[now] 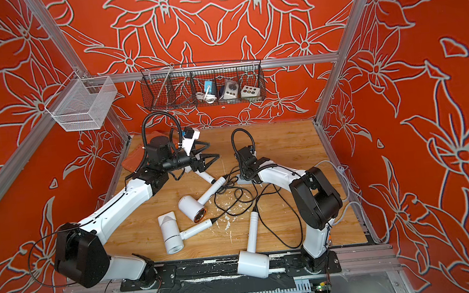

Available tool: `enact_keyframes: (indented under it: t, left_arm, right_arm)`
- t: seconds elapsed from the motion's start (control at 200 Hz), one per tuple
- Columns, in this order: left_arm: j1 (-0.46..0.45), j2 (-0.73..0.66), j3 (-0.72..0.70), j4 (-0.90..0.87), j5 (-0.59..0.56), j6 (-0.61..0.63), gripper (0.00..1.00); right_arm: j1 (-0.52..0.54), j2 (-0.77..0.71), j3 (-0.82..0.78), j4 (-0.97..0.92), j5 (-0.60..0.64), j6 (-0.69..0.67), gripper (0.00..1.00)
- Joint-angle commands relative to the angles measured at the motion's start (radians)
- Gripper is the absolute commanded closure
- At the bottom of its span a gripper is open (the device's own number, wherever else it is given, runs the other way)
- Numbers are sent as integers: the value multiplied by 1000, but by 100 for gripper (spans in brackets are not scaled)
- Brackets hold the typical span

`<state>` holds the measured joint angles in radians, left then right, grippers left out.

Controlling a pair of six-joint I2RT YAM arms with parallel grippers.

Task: Charge the blow dryers
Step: Adjust the plug at the socket.

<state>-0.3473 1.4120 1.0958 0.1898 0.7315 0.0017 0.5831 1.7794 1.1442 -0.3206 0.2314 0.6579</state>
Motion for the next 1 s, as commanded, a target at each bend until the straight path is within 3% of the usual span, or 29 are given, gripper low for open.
enact_keyframes:
  t: [0.0, 0.525, 0.596, 0.691, 0.851, 0.956, 0.996]
  left_arm:
    - [6, -26, -2, 22, 19, -2, 14]
    - [5, -27, -4, 23, 17, -1, 14]
    - [5, -25, -4, 23, 17, -2, 14]
    - [5, -27, -4, 23, 17, 0, 14]
    - [5, -22, -4, 23, 16, -2, 14]
    - [6, -14, -4, 20, 10, -5, 14]
    - [5, -9, -4, 19, 7, -5, 14]
  right_arm:
    - [-1, 48, -98, -12, -44, 80, 100]
    - [-34, 78, -150, 33, -131, 132, 100]
    - [-35, 76, -148, 30, -126, 131, 96]
    - [-35, 63, -142, 23, -124, 114, 80]
    - [-27, 12, -134, 7, -113, 53, 38]
    - [-16, -26, -99, -41, -96, -4, 28]
    - [-13, -51, -89, -52, -94, -27, 8]
